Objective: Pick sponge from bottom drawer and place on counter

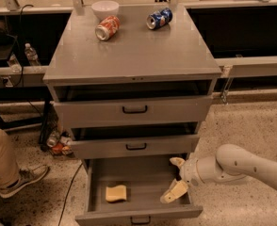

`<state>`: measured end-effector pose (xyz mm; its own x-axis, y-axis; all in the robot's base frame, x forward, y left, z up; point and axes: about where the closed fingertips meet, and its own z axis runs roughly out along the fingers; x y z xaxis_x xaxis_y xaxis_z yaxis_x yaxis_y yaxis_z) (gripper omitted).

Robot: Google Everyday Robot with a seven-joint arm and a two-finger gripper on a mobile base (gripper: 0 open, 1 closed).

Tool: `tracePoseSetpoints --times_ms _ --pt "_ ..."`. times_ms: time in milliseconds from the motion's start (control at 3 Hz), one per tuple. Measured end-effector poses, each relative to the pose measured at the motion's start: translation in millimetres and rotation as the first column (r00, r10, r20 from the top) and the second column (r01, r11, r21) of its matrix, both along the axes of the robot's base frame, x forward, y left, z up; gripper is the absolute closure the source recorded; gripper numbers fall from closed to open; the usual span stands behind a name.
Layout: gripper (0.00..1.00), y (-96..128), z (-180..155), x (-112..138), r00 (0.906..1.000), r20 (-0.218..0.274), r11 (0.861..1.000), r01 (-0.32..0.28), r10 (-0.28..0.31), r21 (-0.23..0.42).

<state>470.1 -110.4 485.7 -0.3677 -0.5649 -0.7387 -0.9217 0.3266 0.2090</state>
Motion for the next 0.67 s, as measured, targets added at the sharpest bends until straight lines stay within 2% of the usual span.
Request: tracePoseSetpoints --times_ms 333,667 --pt "0.00 7.8 -68.7 14.0 0.9995 -0.030 0.998 0.004 -0.002 0.065" --pt "0.00 20.4 -123.1 18.5 0.9972 -0.074 0.993 0.005 0.004 0.119"
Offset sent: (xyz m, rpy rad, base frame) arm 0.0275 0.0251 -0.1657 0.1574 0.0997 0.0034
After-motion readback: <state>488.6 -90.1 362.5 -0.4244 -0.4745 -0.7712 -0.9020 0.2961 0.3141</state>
